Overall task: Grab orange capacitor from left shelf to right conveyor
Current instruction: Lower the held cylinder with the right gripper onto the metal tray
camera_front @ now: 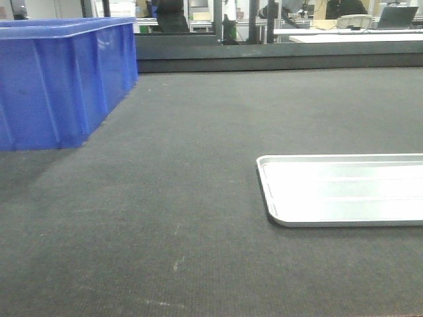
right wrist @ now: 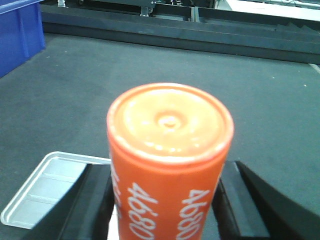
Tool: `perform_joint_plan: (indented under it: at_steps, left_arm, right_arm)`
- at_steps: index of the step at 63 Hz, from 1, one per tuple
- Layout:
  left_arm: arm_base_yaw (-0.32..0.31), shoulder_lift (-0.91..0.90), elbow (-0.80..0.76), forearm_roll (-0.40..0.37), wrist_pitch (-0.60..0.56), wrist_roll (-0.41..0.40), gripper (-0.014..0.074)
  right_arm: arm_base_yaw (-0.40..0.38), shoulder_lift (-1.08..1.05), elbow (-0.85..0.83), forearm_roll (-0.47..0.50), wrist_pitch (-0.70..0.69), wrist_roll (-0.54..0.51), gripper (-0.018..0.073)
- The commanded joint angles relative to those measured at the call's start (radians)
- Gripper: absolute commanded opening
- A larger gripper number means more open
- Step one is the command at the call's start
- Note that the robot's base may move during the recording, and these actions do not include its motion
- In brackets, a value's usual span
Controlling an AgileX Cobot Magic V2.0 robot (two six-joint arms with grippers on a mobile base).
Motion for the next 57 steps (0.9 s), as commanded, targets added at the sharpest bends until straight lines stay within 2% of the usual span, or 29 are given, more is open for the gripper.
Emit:
perform_joint_plan:
  at_steps: [1,57]
  left_arm:
    - [-0.005,-0.019,-0.005,0.000,-0.087,0.000,-0.0105]
    - [-0.005,-0.019,-0.005,0.000,-0.087,0.000,-0.0105]
  right_arm:
    - [-0.004,0.016,-0.025,-0.009,-0.092,-0.009,0.0058]
    - [-0.004,0.039,-0.031,0.000,-0.125,-0.009,0.0058]
